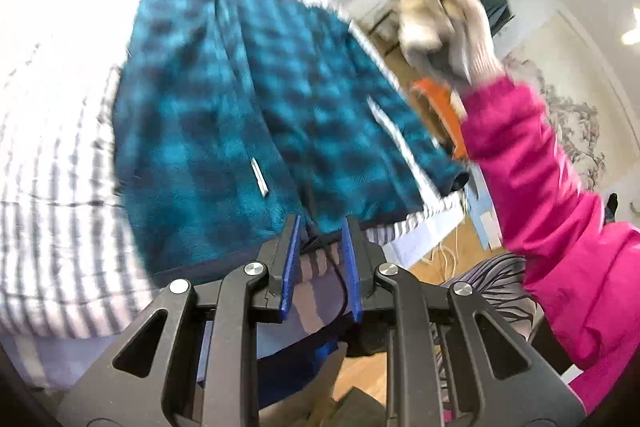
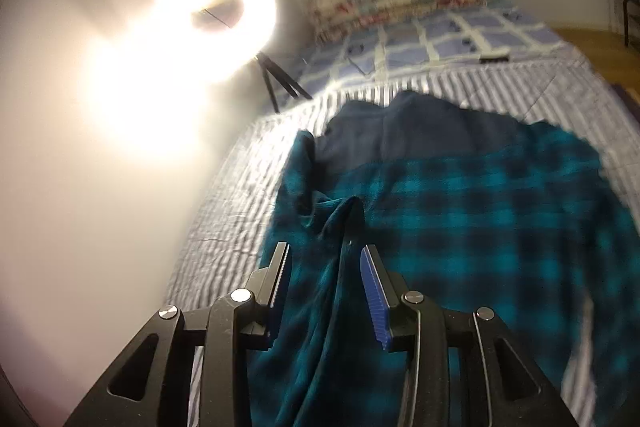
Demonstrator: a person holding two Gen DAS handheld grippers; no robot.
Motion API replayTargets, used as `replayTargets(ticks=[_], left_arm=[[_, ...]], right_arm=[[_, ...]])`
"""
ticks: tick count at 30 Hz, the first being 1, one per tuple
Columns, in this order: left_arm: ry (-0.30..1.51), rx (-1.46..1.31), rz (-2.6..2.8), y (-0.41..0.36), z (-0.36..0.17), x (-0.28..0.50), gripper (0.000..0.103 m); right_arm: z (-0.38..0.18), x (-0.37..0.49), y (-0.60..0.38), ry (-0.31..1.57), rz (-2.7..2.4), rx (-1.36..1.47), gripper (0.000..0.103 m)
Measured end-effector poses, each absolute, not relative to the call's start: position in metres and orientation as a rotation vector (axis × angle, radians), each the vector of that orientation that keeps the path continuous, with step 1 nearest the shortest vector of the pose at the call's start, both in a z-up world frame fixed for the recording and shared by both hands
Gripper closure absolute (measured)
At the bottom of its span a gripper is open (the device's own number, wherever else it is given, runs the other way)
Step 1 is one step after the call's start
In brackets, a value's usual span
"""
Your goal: Fold large clothes
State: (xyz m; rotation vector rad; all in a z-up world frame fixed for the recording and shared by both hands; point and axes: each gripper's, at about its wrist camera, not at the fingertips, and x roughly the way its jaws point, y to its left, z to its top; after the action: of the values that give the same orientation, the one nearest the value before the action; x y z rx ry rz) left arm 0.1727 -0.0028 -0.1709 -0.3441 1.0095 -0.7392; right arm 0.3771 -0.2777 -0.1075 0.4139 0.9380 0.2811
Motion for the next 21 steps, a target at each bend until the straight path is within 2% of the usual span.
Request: replayTargets(ticks=[5, 10, 15, 21], left_arm=[[0.997, -0.371, -0.606, 0.028, -0.173, 0.180, 0.084], [1.044, -0.300, -0.599, -0.007, -0.185, 0.197, 0.085], [1.099, -0.215, -0.597, -0.058, -0.215, 0.211, 0.085], [1.231, -0.148, -0.577, -0.081, -0.255, 0.221, 0.084]], right_arm=[[-0.058, 0.298, -0.296, 0.867, 0.290, 0.413, 0.065], [-0.027, 0.214, -0.304, 0.791, 0.289, 0.390, 0.065], [-0.022, 0.158, -0.323, 0.751, 0.239, 0.383, 0.065], [-0.049, 0.133, -0.365, 0.779, 0.133, 0.408, 0.065]])
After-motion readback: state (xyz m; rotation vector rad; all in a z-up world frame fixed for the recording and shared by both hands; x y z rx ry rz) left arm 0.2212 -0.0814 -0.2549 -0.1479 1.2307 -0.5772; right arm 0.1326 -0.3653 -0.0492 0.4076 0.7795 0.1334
